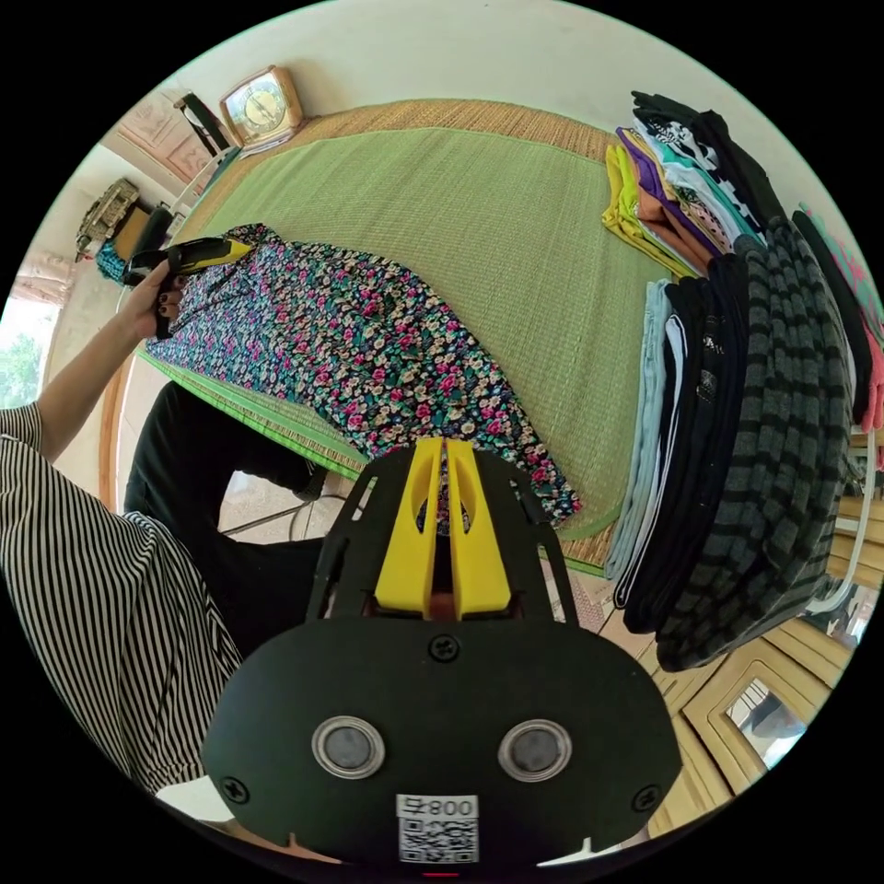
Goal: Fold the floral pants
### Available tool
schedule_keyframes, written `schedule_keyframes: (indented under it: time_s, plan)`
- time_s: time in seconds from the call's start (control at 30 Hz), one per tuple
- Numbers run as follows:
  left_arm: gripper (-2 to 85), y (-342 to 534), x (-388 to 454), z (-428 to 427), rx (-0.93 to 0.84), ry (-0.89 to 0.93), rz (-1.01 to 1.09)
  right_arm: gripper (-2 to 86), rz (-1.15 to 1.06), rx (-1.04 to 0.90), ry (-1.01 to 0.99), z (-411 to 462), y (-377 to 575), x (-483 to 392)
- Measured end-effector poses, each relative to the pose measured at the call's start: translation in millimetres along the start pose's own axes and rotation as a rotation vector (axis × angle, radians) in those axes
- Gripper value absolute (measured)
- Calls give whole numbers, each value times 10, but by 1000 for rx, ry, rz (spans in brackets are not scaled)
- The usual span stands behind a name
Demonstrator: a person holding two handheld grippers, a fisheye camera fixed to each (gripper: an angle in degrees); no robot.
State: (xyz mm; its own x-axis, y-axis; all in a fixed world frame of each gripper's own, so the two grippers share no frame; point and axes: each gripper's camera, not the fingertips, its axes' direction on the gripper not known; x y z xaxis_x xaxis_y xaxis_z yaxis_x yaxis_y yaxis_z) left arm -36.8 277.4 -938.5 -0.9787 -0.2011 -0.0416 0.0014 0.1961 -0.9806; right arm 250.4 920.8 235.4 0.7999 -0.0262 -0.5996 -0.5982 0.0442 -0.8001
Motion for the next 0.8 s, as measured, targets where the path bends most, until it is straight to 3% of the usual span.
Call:
schedule_keyframes:
  time_s: [0.23, 0.33, 0.47, 0.8]
  plan:
    - [63, 181, -105, 416, -183, 69, -56, 73, -163, -18, 12, 273, -32, -550]
    - [67, 214, -170, 529, -202, 129, -93, 64, -247, -46, 120, 443, -68, -768]
    - [68, 207, -218, 564, -213, 143, -109, 10, -207, -42, 75, 514, -118, -743]
    - [71, 299, -366, 448, -194, 231, -160, -3, -144, 16, 60, 260, -196, -707]
